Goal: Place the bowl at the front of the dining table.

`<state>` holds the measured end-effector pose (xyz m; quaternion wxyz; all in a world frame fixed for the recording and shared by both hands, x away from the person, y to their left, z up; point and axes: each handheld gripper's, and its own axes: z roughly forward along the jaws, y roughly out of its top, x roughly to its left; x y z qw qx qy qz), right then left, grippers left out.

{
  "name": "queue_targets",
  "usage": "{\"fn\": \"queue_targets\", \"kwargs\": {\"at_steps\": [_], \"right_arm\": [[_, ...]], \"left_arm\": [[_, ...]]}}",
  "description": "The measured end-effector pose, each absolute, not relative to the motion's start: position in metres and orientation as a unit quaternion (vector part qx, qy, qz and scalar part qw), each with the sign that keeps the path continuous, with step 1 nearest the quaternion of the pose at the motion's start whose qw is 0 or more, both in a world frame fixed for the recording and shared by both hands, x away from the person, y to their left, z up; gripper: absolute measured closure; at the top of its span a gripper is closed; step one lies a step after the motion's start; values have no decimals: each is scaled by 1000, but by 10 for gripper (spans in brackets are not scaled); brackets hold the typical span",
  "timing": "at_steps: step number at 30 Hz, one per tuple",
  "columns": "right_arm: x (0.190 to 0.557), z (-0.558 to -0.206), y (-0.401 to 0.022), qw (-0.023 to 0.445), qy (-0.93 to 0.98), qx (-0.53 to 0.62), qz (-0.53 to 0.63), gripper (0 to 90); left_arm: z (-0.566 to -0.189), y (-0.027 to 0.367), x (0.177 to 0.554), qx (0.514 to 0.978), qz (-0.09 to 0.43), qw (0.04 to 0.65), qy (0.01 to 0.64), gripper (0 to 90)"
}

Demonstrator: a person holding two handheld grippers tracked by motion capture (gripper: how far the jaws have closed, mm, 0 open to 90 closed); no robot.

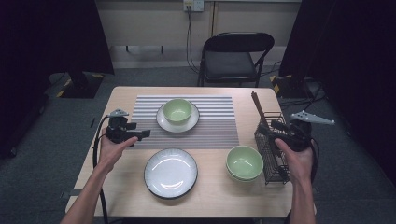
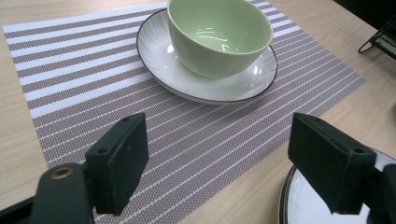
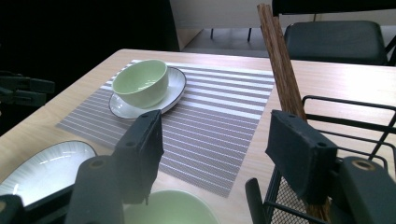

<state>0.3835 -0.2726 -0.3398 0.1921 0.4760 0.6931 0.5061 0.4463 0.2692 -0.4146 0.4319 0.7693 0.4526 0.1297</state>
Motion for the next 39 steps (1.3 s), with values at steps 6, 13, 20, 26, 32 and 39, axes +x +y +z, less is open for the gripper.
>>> {"fn": "queue_targets", "kwargs": {"at_steps": [6, 13, 20, 26, 32, 39], "right_arm": [[383, -340, -275, 190, 696, 472, 506, 362], [381, -339, -275, 192, 700, 467, 506, 399], [380, -340, -277, 190, 705, 470, 496, 430], [379, -342, -278, 189, 707, 476, 488, 421], [380, -344, -279, 195, 707, 481, 481, 424], [381, -345, -277, 192, 712, 482, 474, 469]], "left_arm": [[-417, 273, 430, 774, 133, 436, 439, 177], [-431, 283, 410, 783, 141, 419, 438, 177], [-455, 292, 395, 789, 141, 388, 454, 200], [-470, 297, 389, 801, 151, 350, 463, 195], [-487, 298, 381, 809, 156, 325, 465, 201], [-500, 298, 378, 801, 195, 343, 449, 138]]}}
